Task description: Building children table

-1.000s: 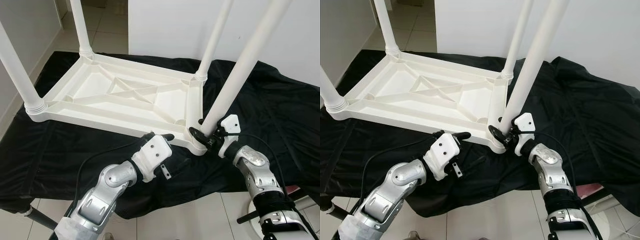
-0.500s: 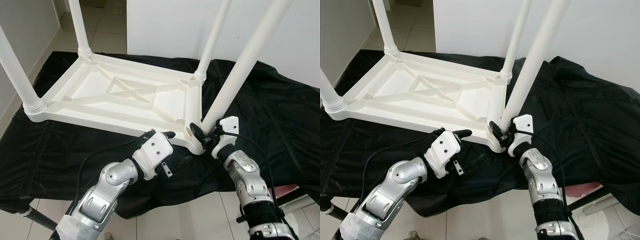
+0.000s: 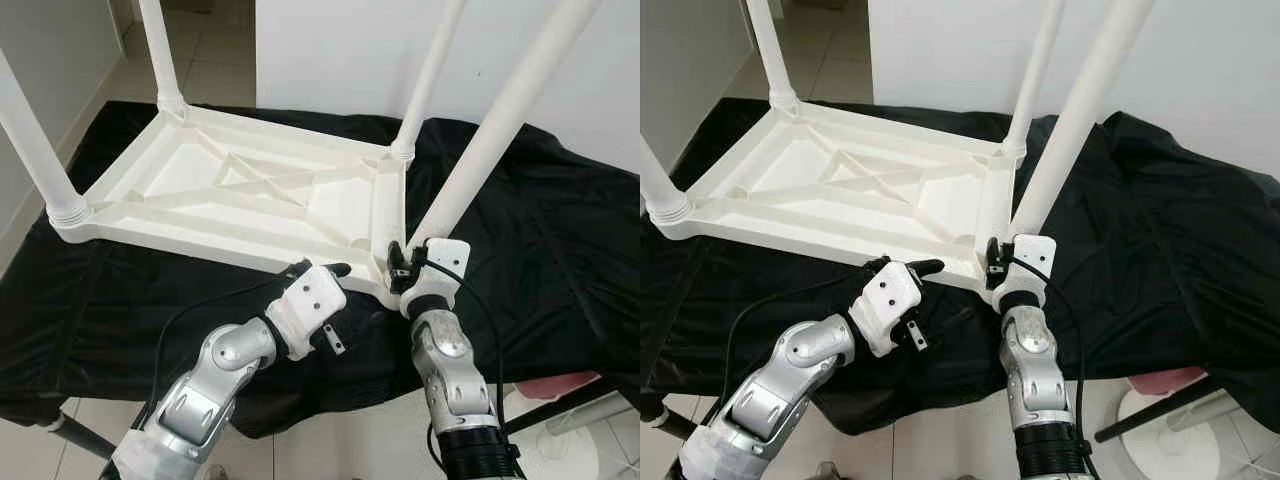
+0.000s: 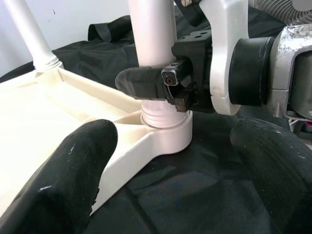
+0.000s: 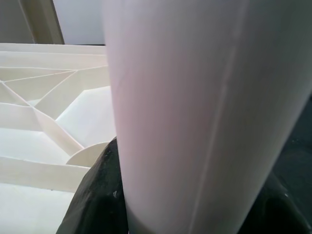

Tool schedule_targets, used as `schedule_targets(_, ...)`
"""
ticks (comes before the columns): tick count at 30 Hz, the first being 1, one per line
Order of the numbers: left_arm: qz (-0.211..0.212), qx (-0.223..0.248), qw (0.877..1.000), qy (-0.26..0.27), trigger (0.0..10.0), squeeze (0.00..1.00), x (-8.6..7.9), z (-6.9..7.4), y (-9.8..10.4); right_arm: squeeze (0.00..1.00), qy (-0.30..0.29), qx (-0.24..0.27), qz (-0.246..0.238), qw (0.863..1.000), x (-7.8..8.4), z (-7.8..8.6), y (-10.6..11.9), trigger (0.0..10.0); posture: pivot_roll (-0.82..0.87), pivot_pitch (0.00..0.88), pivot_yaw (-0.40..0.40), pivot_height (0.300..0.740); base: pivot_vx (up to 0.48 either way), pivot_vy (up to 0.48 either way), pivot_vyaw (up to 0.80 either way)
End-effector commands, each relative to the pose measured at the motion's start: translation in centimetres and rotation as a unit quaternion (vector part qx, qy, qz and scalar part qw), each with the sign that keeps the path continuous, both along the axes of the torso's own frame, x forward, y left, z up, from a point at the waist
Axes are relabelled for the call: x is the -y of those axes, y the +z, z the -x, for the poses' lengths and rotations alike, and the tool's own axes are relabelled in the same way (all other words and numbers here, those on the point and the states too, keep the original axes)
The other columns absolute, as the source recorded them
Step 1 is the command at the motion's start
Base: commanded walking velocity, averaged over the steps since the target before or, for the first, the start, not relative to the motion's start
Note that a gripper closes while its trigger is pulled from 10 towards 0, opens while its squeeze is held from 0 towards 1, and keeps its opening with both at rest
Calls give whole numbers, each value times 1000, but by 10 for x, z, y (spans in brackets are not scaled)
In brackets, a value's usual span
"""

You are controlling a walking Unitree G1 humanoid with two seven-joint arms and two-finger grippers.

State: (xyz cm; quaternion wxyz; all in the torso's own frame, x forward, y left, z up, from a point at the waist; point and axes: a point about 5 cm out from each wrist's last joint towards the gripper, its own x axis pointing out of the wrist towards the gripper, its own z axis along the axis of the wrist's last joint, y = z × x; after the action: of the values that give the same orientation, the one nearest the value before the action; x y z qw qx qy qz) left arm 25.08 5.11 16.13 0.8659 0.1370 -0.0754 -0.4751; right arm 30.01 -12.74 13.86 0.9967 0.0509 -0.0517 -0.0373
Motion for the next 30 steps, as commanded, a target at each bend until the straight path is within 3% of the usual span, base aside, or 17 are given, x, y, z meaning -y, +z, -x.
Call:
schedule_targets(1, -8, -7, 1000, 2, 10000, 0, 0, 2, -4, 0, -13, -3, -26, 1000, -5, 8, -3, 10000, 5, 66, -101, 740, 0, 0, 0)
schedule_targets(9, -7, -9, 1000, 2, 10000, 0, 0, 2, -4, 0, -13, 4, -29, 999, -4, 9, 3, 10000, 2, 70, -101, 740, 0, 0, 0)
schedule_targets(10, -8, -8, 1000, 3, 10000, 0, 0, 2, -4, 106, -6, 8, -31, 999, -5, 9, 4, 10000, 1, 68, -102, 740, 0, 0, 0)
schedule_targets(12, -8, -8, 1000, 3, 10000, 0, 0, 2, -4, 106, -6, 8, -31, 999, -5, 9, 4, 10000, 1, 68, -102, 740, 0, 0, 0)
schedule_targets(13, -8, -7, 1000, 4, 10000, 0, 0, 1, -4, 729, 0, 14, -28, 1000, -5, 10, 6, 10000, 0, 67, -102, 740, 0, 0, 0)
schedule_targets(14, -8, -7, 1000, 4, 10000, 0, 0, 1, -4, 729, 0, 14, -28, 1000, -5, 10, 6, 10000, 0, 67, -102, 740, 0, 0, 0)
schedule_targets(15, -8, -6, 1000, 4, 10000, 0, 0, 1, -4, 1000, 8, 22, -32, 999, -4, 11, 7, 10000, 0, 67, -104, 740, 0, 0, 0)
schedule_targets(29, -6, -7, 1000, 5, 10000, 0, 1, 1, -4, 996, 49, 46, -6, 998, 12, 21, 7, 10000, -2, 68, -107, 740, 0, 0, 0)
schedule_targets(30, -7, -6, 1000, 6, 10000, 0, 0, 1, -4, 690, 64, 47, -5, 997, 15, 22, 6, 10000, -3, 71, -106, 740, 0, 0, 0)
